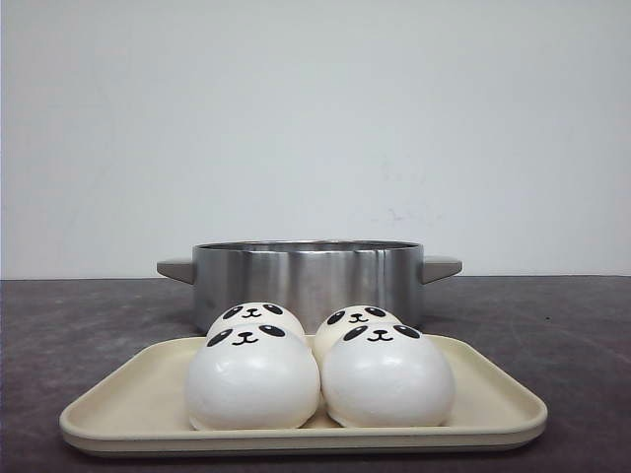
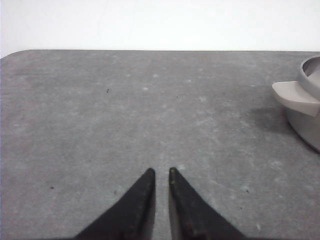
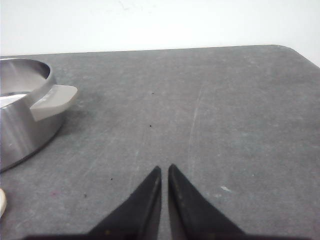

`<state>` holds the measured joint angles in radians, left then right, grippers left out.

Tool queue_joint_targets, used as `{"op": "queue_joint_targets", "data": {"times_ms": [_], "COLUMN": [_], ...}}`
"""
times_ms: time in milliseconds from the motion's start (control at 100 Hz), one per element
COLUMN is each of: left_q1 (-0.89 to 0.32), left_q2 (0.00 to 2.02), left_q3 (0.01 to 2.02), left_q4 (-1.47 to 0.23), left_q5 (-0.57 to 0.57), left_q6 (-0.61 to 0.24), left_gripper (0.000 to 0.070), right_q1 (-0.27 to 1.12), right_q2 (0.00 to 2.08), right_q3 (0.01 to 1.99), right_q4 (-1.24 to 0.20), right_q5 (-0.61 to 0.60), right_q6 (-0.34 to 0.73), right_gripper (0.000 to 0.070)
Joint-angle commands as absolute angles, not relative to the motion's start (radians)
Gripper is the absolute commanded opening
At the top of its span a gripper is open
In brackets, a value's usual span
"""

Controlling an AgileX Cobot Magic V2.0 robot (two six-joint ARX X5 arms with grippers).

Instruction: Steam buns

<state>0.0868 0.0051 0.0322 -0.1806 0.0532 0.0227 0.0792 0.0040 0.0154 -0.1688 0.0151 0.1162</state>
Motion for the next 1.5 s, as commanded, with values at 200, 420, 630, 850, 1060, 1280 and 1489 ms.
{"op": "queue_joint_targets", "data": {"times_ms": [200,420,630,850,1060,1280,1489], "left_q1": [0.088,0.088,0.088,0.088,0.088,0.088,0.087], "left_q2": [0.003,0.003,0.003,0.003,0.003,0.003,0.004], "left_q3": [0.014,0.014,0.014,0.014,0.014,0.014,0.019], "left_q4": [-0.187,-0.187,-0.187,-0.187,-0.186,-0.187,-0.187], "left_q5": [0.052,0.052,0.052,0.052,0.053,0.067,0.154], "left_q6": [0.017,0.017,0.017,0.017,0.012,-0.187,-0.566], "left_gripper": [0.0,0.0,0.0,0.0,0.0,0.0,0.0], "right_q1": [0.08,0.08,0.08,0.08,0.08,0.08,0.081], "right_q2": [0.004,0.004,0.004,0.004,0.004,0.004,0.004], "right_q3": [0.012,0.012,0.012,0.012,0.012,0.013,0.019], "right_q4": [-0.158,-0.158,-0.158,-0.158,-0.154,-0.081,0.077], "right_q5": [0.016,0.016,0.016,0.018,0.014,-0.072,-0.153], "right_q6": [0.123,0.123,0.123,0.123,0.135,0.358,0.468], "right_gripper": [0.0018,0.0017,0.0018,0.0018,0.0018,0.0017,0.0008]}}
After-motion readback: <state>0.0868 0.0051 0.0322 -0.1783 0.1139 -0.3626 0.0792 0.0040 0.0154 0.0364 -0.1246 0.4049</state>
